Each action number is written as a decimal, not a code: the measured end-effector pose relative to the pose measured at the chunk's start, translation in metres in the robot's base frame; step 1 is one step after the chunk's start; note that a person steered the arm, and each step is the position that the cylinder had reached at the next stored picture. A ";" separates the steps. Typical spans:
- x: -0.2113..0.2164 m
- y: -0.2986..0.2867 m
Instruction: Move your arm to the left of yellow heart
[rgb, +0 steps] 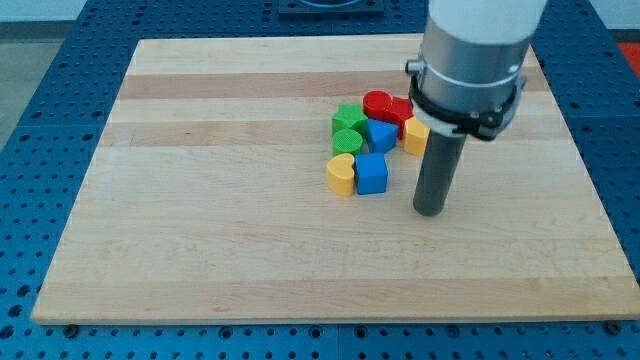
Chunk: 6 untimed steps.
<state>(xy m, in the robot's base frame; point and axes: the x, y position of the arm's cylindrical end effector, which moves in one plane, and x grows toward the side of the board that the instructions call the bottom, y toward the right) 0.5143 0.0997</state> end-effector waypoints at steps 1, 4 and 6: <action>0.011 -0.025; -0.018 -0.166; -0.041 -0.176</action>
